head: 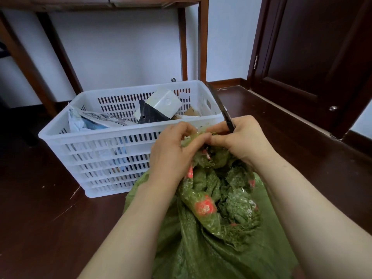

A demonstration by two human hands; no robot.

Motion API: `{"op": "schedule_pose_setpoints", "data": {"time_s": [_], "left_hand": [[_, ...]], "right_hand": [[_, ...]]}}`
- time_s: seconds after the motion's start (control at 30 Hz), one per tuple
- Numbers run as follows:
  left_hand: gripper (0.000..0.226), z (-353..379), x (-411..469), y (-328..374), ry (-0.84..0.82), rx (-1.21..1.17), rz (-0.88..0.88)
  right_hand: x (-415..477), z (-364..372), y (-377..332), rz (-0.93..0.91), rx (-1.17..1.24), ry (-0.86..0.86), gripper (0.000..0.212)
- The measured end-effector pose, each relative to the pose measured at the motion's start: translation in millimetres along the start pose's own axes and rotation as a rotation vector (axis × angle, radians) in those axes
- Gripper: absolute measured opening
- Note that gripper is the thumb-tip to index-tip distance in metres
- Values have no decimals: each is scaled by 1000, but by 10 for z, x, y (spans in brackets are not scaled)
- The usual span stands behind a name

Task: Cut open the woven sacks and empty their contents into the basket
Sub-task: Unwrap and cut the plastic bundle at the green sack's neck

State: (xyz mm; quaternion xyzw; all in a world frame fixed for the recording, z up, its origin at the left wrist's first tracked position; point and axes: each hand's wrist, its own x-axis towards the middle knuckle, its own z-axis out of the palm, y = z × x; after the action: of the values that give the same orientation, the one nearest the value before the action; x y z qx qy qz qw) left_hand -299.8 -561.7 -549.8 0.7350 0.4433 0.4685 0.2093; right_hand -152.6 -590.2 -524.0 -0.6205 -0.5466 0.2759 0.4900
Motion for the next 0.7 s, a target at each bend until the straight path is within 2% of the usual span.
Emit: {"op": "schedule_pose_setpoints", "data": {"time_s": [0.07, 0.13, 0.2, 0.3, 0.47, 0.57, 0.7], "left_hand": [[23, -4, 24, 23, 93, -115, -90], [30, -39, 78, 30, 185, -351, -363], [20, -100, 139, 24, 239, -643, -680], [9, -159, 147, -29, 252, -869, -934], [13, -141, 49, -118, 252, -948, -1014], [20, -153, 60, -123, 216, -905, -991], [39, -304, 109, -57, -191, -717, -752]], "right_hand": [[1, 68, -30, -17, -7, 25, 16], [-14, 161, -83, -15, -30, 52, 19], [-35, 284, -115, -26, -84, 57, 26], [-105, 444, -158, -63, -147, 28, 32], [-188, 562, -180, 4, -156, -79, 27], [-196, 527, -159, 52, 25, -54, 19], [-107, 310, -49, 80, 94, 59, 12]]}}
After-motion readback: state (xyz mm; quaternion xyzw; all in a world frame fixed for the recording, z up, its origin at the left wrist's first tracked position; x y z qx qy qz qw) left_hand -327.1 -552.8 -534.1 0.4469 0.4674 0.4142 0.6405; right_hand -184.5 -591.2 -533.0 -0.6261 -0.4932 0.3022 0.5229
